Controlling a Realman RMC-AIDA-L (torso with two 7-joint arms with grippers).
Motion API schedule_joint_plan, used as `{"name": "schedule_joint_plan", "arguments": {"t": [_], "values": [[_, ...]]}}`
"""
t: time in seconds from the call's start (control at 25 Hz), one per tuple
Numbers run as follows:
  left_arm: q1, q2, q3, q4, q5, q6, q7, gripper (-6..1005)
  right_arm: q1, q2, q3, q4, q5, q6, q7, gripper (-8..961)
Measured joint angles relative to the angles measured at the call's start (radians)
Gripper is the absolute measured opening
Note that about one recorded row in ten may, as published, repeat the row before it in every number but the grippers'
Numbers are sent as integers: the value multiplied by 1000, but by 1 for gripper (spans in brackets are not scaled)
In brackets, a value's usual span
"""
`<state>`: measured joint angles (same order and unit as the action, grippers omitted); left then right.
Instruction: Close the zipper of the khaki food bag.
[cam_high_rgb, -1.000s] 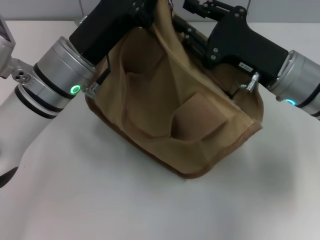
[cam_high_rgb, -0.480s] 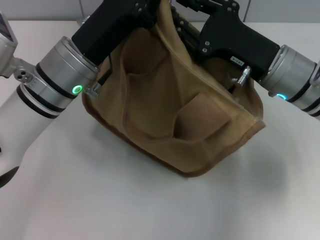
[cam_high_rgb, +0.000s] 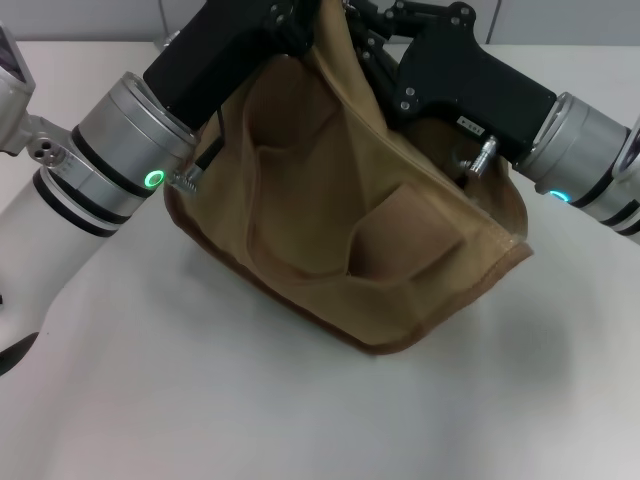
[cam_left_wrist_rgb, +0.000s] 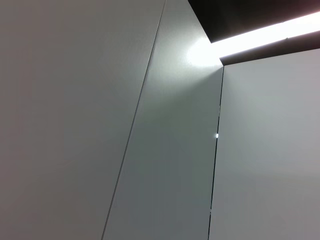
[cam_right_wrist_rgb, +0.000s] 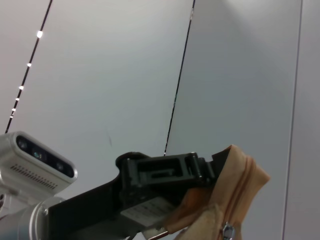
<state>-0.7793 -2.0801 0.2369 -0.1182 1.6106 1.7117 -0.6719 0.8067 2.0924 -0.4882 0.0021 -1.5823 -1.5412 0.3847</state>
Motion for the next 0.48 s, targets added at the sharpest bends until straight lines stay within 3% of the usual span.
{"name": "schedule_joint_plan", "arguments": {"t": [0.32,0.48], "values": [[1,0,-1,0,0,1,0,21,-8,0,5,0,0,-3,-1,-1],[9,0,-4,2,0,1,0,21,-13,0,6,-1,1,-5,-1,-1]]}}
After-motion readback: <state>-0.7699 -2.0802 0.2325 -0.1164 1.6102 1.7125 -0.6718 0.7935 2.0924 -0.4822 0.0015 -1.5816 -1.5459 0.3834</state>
